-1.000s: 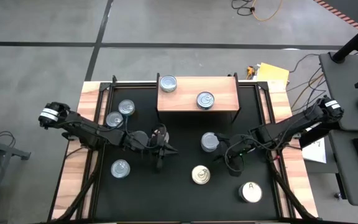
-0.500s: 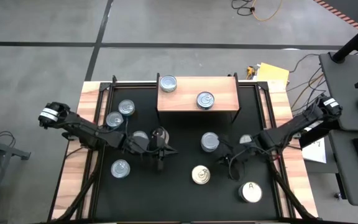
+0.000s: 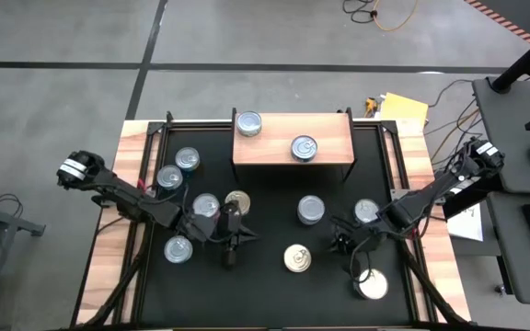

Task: Stack canned seafood by type on shelf
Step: Put the blue pink tuna can on the shelf

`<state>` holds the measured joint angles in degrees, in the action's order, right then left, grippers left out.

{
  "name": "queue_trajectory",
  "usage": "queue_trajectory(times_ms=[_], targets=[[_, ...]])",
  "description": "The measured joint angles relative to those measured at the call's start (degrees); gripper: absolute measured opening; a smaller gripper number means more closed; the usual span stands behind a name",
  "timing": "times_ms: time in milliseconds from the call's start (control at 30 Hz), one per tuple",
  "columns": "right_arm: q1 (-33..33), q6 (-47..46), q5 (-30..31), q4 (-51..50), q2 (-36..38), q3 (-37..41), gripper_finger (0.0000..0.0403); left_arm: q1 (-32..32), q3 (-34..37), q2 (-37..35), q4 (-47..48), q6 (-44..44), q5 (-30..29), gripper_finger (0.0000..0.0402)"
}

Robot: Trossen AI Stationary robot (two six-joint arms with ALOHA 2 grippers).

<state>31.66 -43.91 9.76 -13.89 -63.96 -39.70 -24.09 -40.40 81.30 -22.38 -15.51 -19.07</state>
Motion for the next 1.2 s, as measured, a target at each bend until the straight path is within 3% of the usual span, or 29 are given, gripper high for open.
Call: queue_trajectory(times_ms=[167,400,767,1033,1200], targets=[[0.35,-9.68,0.98,-3.99,0.0,0.0,0.0009,-1.89,-0.02,1.32,-2.3,-0.02,-3.88,0.0],[0.35,-23.41,-0.99,-12.8,0.0,0.0,0.0009,-2.13,-0.07,7.97,-9.5,-0.2,-3.99,0.0],[0.33,-28.53,-3.74,-17.49,0.02,0.0,0.0009,-2.01,-0.06,16.86,-24.15,1.53,-3.96,0.0],[0.35,-28.45,-2.2,-18.17,0.02,-0.01,0.0009,-1.89,-0.8,20.04,-26.05,2.07,-3.97,0.0],[0.48,-29.63,-0.1,-25.37,0.02,-2.56,0.0009,-1.89,-3.51,21.48,-25.3,6.29,-3.96,0.0]])
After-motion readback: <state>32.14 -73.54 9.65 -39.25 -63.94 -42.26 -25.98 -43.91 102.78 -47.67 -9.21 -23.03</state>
